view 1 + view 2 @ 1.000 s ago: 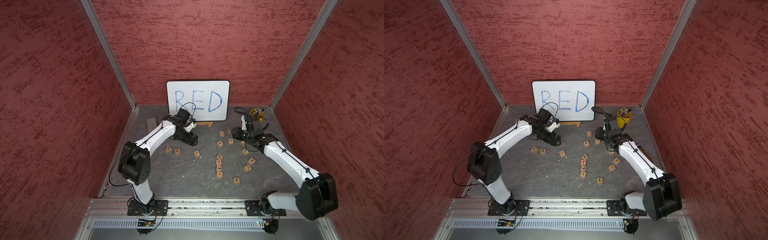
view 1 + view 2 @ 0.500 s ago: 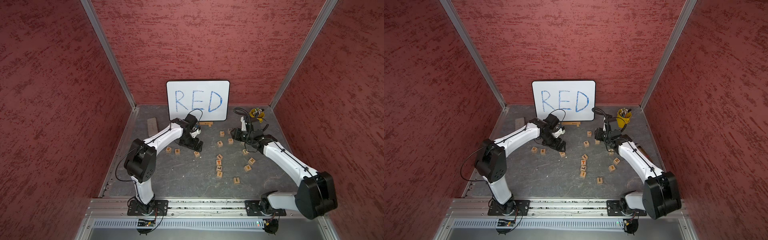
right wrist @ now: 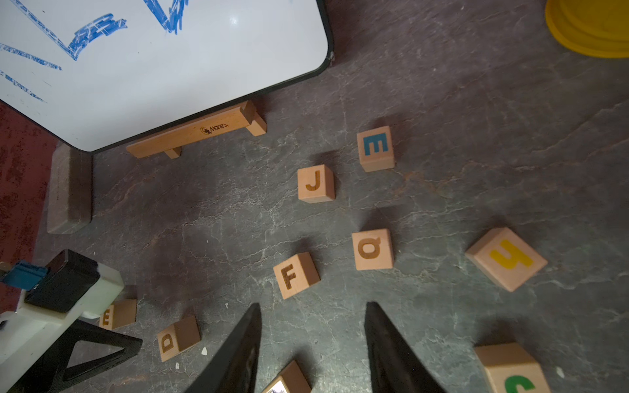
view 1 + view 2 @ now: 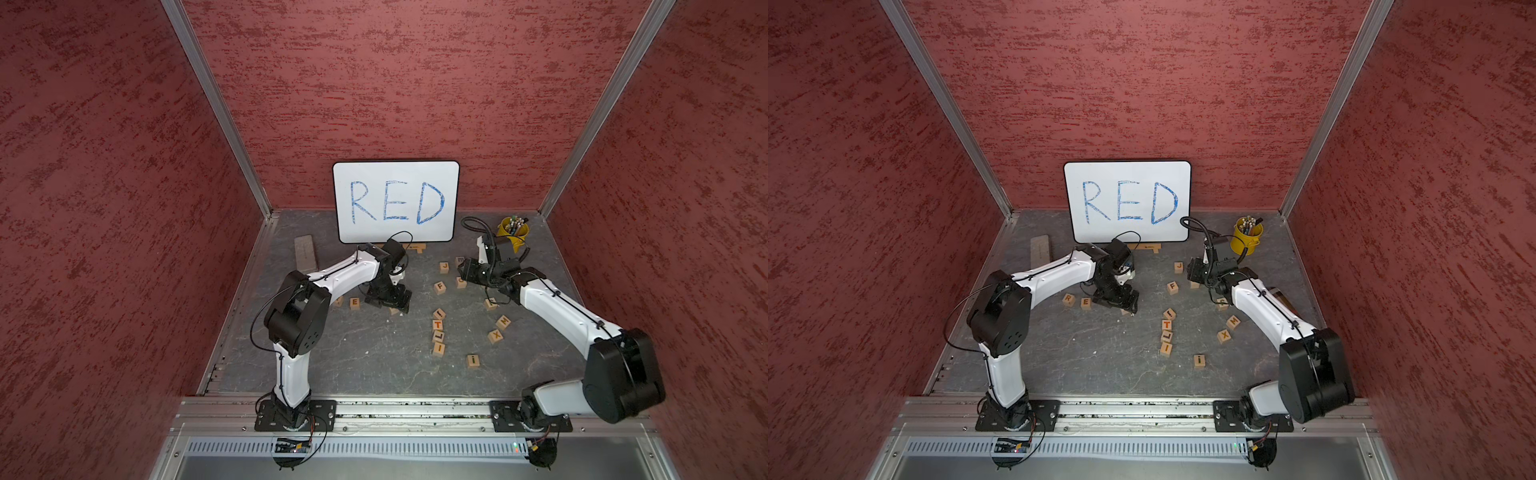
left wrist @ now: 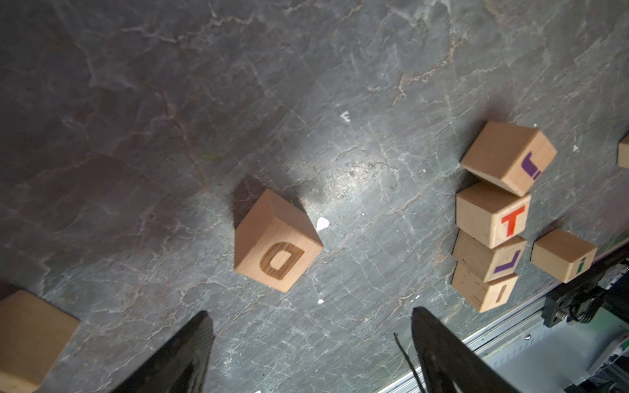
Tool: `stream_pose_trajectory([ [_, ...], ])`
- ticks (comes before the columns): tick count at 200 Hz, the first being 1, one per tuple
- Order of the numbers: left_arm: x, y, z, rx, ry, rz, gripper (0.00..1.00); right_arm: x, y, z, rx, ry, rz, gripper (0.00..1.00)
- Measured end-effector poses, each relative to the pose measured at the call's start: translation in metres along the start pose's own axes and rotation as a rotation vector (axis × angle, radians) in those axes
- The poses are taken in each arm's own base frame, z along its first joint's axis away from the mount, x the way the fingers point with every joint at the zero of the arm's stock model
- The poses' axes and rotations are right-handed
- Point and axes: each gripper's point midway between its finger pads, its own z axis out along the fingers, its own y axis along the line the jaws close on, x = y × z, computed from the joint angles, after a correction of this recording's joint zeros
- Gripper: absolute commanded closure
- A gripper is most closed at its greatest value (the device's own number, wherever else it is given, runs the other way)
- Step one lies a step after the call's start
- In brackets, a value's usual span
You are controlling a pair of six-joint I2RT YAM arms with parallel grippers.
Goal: Assemble the uppercase word "red" with letter blocks
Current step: Move the letter block to the center of the board.
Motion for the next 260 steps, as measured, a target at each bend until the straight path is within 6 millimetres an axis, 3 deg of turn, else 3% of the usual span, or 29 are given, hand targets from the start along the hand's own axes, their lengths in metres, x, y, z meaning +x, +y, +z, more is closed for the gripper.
stream_pose_trajectory([
  [121, -0.007, 0.018, 0.02, -0.08, 0.005, -0.232, 0.21, -0.001, 0.0, 0.0, -0.002, -0.002, 0.0, 0.5],
  [178, -0.025, 0.017, 0.015, -0.096, -0.043, -0.249, 0.29, 0.001, 0.0, 0.002, -0.01, -0.006, -0.001, 0.5],
  [260, -0.02, 0.013, 0.03, -0.109, -0.008, -0.235, 0.36, 0.007, -0.002, 0.005, -0.013, 0.005, -0.005, 0.5],
])
